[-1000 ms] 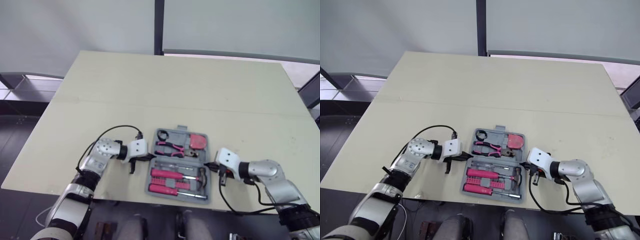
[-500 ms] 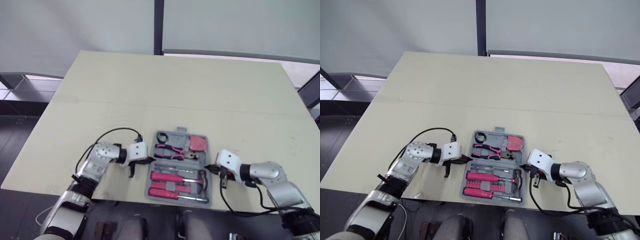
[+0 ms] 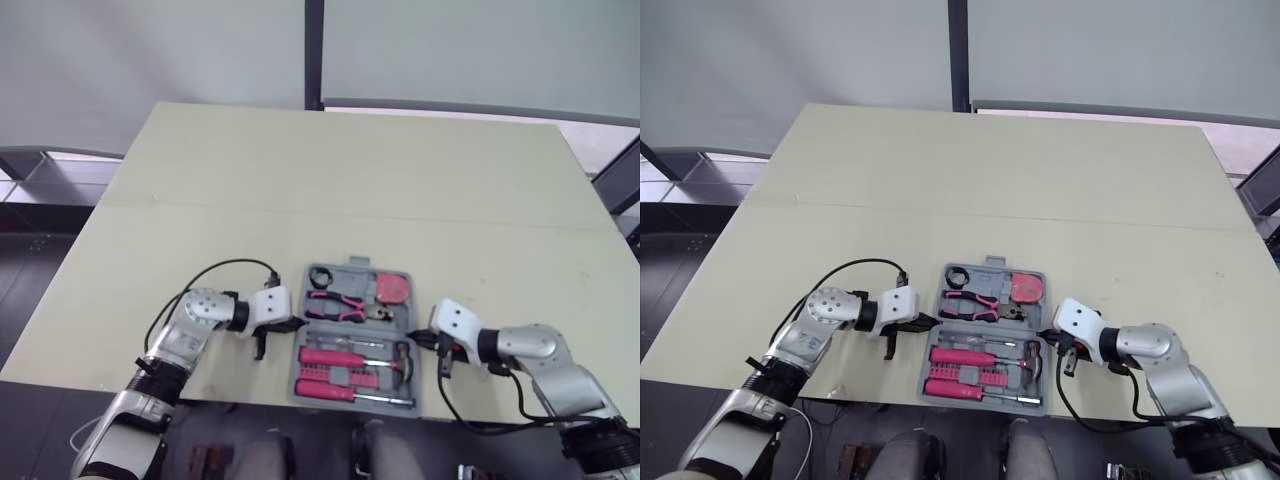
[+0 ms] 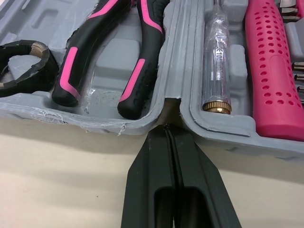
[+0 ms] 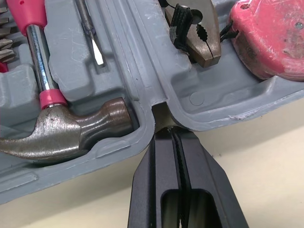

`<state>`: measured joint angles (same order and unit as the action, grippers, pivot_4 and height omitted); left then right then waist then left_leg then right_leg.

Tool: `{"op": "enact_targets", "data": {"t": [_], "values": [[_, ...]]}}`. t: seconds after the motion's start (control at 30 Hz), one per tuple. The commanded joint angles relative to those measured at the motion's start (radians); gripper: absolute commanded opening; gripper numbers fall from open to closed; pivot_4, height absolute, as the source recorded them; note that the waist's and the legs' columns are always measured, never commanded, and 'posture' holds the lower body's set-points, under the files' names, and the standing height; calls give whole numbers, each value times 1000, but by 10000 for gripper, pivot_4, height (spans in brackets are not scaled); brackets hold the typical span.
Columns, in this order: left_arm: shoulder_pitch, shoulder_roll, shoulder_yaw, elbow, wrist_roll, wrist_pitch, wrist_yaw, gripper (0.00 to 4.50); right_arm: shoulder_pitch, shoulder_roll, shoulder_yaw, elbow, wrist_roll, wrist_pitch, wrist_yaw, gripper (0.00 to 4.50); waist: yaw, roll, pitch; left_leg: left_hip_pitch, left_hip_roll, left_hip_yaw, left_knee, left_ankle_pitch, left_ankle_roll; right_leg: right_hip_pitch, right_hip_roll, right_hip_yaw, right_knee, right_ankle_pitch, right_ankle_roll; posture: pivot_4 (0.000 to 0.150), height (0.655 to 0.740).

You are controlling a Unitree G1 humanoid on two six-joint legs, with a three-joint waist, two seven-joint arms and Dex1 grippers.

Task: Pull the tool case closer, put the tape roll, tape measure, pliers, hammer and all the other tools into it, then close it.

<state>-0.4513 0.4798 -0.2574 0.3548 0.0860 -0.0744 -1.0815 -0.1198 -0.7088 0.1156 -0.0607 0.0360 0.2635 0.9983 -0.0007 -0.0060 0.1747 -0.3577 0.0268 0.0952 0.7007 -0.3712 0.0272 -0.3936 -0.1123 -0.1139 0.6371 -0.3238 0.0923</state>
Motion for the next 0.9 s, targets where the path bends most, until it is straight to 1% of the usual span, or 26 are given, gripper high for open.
{"op": "enact_targets", "data": {"t": [0.03, 0.9], "values": [[20, 17, -2, -45, -16, -1, -2, 376, -4, 5, 4, -49, 20, -1, -5, 612, 0, 0, 0, 0, 0, 0, 0, 0, 0, 0, 0, 0, 0, 0, 0, 1500, 7400], [29, -4, -13, -105, -39, 38, -6, 376, -14, 17, 6, -49, 22, 3, -6, 612, 1, 0, 0, 0, 0, 0, 0, 0, 0, 0, 0, 1, 0, 0, 0, 1500, 7400]]}}
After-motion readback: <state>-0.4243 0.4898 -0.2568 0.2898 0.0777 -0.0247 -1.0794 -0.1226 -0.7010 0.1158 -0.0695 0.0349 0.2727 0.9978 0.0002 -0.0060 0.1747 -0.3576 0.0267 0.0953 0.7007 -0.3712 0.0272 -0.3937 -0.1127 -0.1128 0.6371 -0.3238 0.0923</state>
